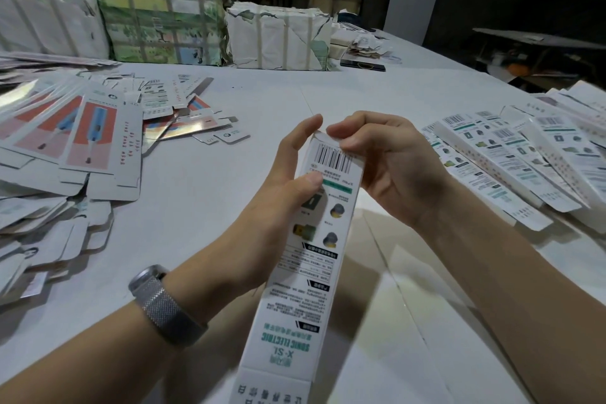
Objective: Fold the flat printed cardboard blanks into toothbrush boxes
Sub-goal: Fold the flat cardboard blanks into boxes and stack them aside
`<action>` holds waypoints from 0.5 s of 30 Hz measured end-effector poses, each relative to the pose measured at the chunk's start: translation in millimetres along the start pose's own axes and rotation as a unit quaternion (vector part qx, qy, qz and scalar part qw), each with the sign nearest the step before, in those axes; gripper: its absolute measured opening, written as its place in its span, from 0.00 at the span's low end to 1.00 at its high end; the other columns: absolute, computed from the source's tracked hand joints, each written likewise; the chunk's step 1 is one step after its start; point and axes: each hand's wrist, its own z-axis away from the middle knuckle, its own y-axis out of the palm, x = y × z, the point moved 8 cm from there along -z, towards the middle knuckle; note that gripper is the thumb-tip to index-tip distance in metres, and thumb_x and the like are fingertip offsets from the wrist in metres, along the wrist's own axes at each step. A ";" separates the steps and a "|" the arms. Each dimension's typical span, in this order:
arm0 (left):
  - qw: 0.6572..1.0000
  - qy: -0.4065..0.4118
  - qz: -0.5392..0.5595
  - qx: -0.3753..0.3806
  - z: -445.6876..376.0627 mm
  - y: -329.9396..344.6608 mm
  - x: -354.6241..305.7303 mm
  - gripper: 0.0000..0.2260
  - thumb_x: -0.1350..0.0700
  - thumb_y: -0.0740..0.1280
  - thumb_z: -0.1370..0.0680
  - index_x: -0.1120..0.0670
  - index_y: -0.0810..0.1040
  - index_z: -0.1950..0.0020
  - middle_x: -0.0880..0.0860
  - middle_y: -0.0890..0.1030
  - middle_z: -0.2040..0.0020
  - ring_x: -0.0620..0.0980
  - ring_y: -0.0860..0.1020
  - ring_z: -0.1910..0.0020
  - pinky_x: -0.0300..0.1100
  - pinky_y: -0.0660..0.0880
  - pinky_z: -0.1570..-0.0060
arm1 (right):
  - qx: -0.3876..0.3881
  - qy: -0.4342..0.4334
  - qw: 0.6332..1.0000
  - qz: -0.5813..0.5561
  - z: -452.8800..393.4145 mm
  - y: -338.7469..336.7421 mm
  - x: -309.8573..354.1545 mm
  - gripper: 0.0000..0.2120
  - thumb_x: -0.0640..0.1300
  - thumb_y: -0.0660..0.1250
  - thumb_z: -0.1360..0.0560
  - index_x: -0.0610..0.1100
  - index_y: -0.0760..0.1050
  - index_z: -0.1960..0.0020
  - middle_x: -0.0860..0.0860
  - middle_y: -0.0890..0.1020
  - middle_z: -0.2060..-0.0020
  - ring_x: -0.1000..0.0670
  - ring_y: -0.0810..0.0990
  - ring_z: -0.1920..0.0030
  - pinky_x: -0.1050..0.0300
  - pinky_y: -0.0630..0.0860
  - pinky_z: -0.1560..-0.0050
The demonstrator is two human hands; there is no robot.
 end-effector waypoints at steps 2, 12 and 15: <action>1.000 0.007 0.007 0.001 -1.5 -1.4 -0.9 0.32 0.50 0.60 0.29 0.40 0.61 0.24 0.60 0.67 0.25 0.55 0.70 0.34 0.60 0.63 0.31 | -0.004 -0.004 1.000 0.013 -0.3 -0.9 0.8 0.11 0.36 0.64 0.34 0.46 0.83 0.67 0.49 0.82 0.68 0.50 0.83 0.64 0.60 0.77 0.67; 0.995 -0.016 0.094 0.034 -3.0 -6.9 11.2 0.24 0.52 0.60 0.22 0.38 0.64 0.27 0.61 0.82 0.52 0.58 0.81 0.59 0.49 0.80 0.63 | -0.028 -0.015 0.996 0.085 -0.2 -1.3 4.3 0.12 0.38 0.63 0.33 0.48 0.83 0.67 0.51 0.83 0.68 0.49 0.81 0.59 0.57 0.72 0.67; 0.989 -0.025 0.135 0.056 -3.1 -8.5 12.8 0.23 0.52 0.57 0.22 0.37 0.63 0.27 0.60 0.82 0.57 0.59 0.80 0.64 0.48 0.79 0.69 | -0.026 -0.022 0.995 0.093 0.2 -0.7 6.7 0.12 0.38 0.63 0.33 0.49 0.83 0.68 0.50 0.84 0.67 0.47 0.82 0.57 0.57 0.71 0.67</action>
